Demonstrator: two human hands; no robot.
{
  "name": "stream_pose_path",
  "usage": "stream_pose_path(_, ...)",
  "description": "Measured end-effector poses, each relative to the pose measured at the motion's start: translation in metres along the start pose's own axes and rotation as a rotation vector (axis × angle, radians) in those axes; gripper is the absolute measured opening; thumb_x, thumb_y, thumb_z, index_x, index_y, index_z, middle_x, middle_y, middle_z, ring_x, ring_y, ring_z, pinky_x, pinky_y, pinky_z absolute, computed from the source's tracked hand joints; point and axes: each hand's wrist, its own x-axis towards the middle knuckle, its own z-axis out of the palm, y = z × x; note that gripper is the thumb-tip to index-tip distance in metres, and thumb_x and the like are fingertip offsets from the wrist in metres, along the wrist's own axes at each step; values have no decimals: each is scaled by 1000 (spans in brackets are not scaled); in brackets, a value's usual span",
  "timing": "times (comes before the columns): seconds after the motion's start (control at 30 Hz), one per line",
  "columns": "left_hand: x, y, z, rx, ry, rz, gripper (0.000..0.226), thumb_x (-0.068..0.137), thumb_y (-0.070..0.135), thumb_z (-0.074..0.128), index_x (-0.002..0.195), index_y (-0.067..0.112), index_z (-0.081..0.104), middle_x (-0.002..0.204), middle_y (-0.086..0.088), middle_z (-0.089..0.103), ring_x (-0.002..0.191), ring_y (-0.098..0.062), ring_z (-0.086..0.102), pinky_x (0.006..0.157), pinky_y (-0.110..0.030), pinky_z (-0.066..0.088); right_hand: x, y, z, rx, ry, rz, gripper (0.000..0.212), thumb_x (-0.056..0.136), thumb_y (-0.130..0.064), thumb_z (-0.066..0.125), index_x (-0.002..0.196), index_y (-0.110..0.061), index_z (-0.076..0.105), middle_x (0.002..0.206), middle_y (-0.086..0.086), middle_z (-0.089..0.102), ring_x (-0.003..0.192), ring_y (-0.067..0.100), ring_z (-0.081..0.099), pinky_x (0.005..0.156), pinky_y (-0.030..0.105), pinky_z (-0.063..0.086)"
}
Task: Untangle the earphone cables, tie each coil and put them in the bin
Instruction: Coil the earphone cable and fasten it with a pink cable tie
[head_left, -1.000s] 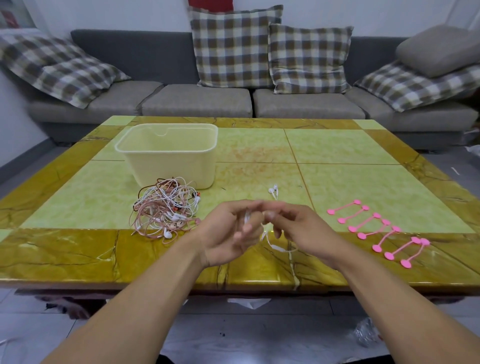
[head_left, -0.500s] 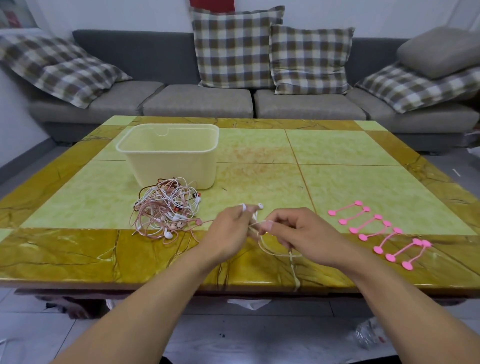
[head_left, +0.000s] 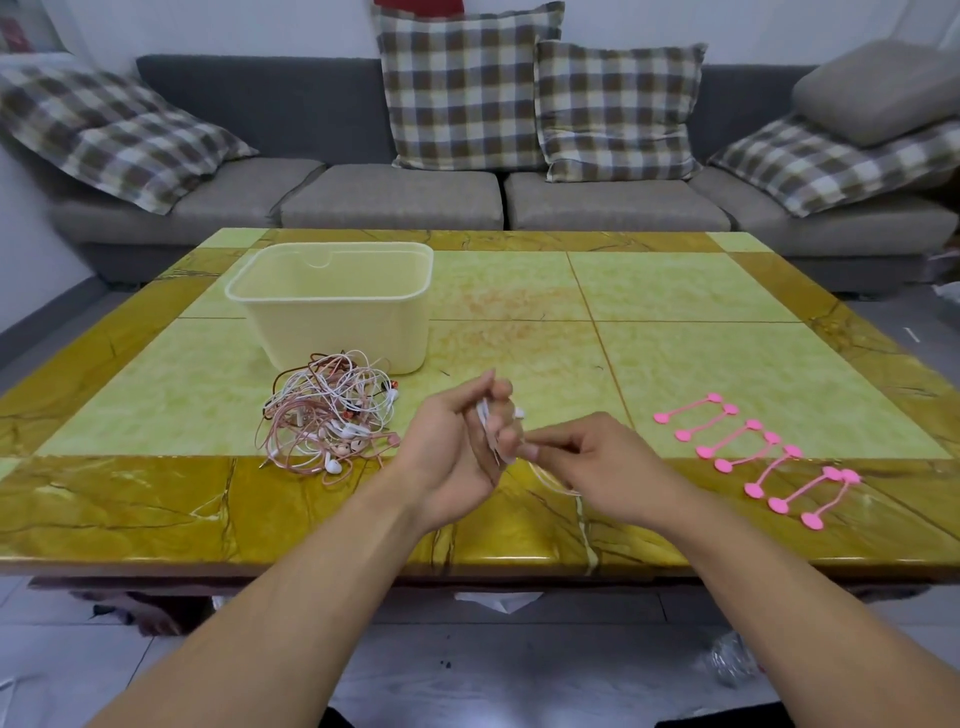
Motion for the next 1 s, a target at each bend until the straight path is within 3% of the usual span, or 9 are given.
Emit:
stream_pose_path(0.1,8,-3,-6,-69,89,145,38,109,22,35,110,-2,65,82,-8,75,81,-22,76,68,-25,60,0,2,11,-155,-89,-3,20,102,-30,60,102,-41,77,47,-8,38,46,7,32,49,23,28)
stream_pose_path(0.2,16,-6,-14,15,141,270,43,111,19,25,130,-3,56,119,-15,73,113,-24,70,96,-31,54,-3,-2,12,-265,-76,-5,23,102,-40,59,114,-33,76,50,-12,55,47,5,44,50,19,33)
stream_pose_path(0.3,18,-9,-22,466,247,431,50,112,22,27,111,26,77,131,-8,68,124,-18,62,110,-33,45,-7,-7,10,-243,-69,-66,25,100,-47,59,106,-33,78,64,-6,66,54,6,51,59,30,42)
stream_pose_path(0.43,8,-11,-20,970,225,387,43,111,28,33,96,29,73,89,-1,78,87,-9,72,84,-20,51,-11,-12,2,-124,75,-151,17,98,-43,62,92,-37,77,63,-7,67,55,15,55,57,34,44)
stream_pose_path(0.5,3,-13,-14,1141,175,321,51,111,35,33,82,26,73,60,-4,68,59,-13,63,63,-18,47,-11,-10,-5,-86,151,-161,16,97,-40,65,86,-36,76,61,-3,64,54,18,48,55,35,40)
stream_pose_path(0.6,1,-16,-10,1261,83,214,70,109,46,28,68,13,73,46,-3,52,46,-11,49,59,-22,41,-11,-7,-15,-43,241,-135,12,92,-38,72,82,-34,77,52,-7,50,50,8,38,51,28,33)
stream_pose_path(0.73,1,-11,-9,1144,-16,32,71,108,51,26,63,9,60,40,-2,39,40,-14,33,53,-27,33,-8,-4,-18,36,247,-89,13,87,-34,77,81,-22,77,50,-12,42,48,5,35,48,19,30)
stream_pose_path(0.9,-1,-2,-9,499,-320,-188,58,105,43,34,55,16,44,33,3,26,32,-12,15,44,-28,10,-5,-7,-16,279,142,-57,28,86,-39,67,84,-11,74,56,-10,51,56,6,44,56,16,38)
stream_pose_path(1.0,-6,3,0,176,-308,-125,48,101,34,42,56,18,48,32,4,32,28,-11,26,41,-25,19,-3,-9,-12,397,53,-27,28,88,-40,64,85,-14,74,60,-2,51,58,12,43,57,21,39)
